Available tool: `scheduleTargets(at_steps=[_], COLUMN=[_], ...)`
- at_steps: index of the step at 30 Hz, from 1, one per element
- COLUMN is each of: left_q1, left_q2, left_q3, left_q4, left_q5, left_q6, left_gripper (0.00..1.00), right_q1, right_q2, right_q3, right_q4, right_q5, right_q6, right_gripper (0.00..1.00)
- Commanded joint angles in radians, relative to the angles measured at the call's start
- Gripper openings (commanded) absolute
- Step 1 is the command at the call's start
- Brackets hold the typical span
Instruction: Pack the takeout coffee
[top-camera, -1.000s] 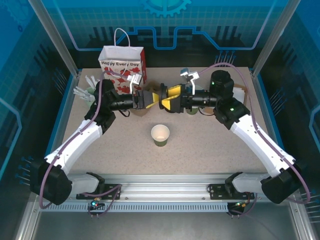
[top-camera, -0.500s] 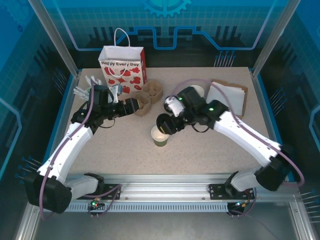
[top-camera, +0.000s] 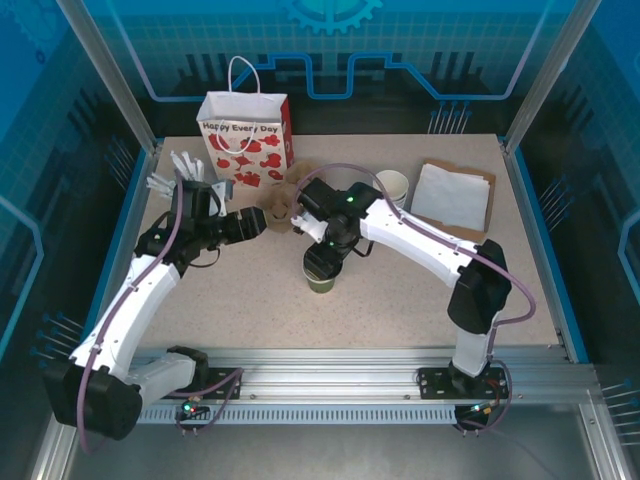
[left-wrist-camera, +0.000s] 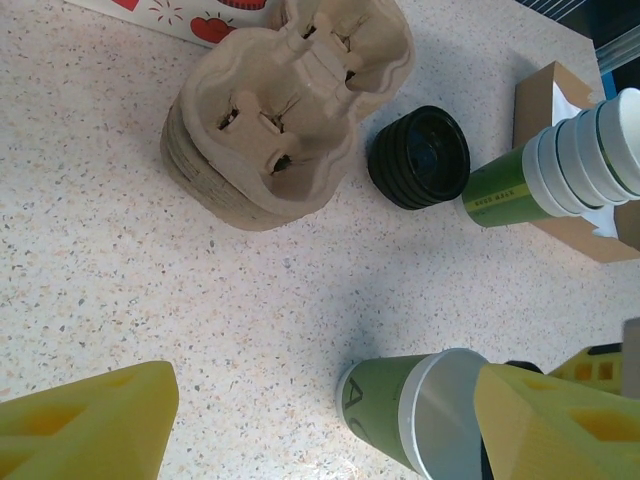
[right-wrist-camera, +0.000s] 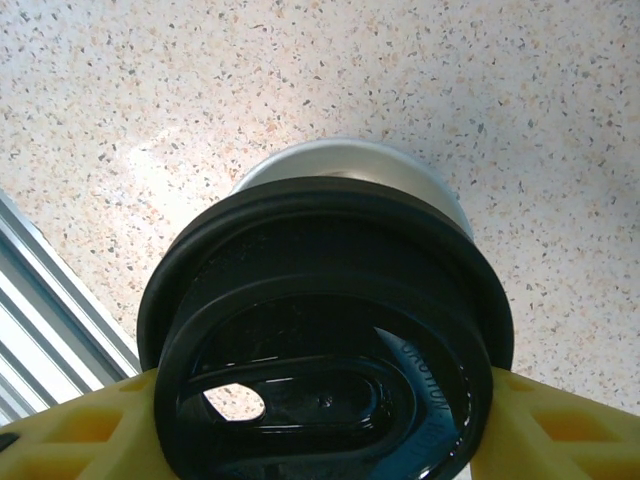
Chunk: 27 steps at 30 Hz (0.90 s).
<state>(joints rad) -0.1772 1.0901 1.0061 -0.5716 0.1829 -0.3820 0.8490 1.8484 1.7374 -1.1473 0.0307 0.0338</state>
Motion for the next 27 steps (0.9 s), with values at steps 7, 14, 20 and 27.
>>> scheduleTargets(at_steps=[7, 14, 20, 27], left_q1=[0.011, 0.012, 0.012, 0.012], left_q2=[-0.039, -0.051, -0.059, -0.062], left_q3=[-0.017, -0.019, -0.023, -0.024], left_q4=[-0.012, -0.011, -0.009, -0.007], left_q5=[-0.024, -0.023, -0.019, -0.014], left_q6=[0.032, 0.038, 0.039, 0.04], left_gripper=[0.79, 0.8, 0.8, 0.8], right_q1=[0.033, 0.046, 0.048, 0.049], right_q2=[0.138, 0.188, 0.209, 0.206], right_q3=[0.143, 0.189, 0.198, 0.199], right_q4=[-0.143, -0.171, -0.175, -0.178], right_q5=[0.073, 0.094, 0.089, 0.063], right_q6=[-0.041, -0.049, -0.049, -0.049], right_gripper=[0.52, 0.52, 0.52, 0.54])
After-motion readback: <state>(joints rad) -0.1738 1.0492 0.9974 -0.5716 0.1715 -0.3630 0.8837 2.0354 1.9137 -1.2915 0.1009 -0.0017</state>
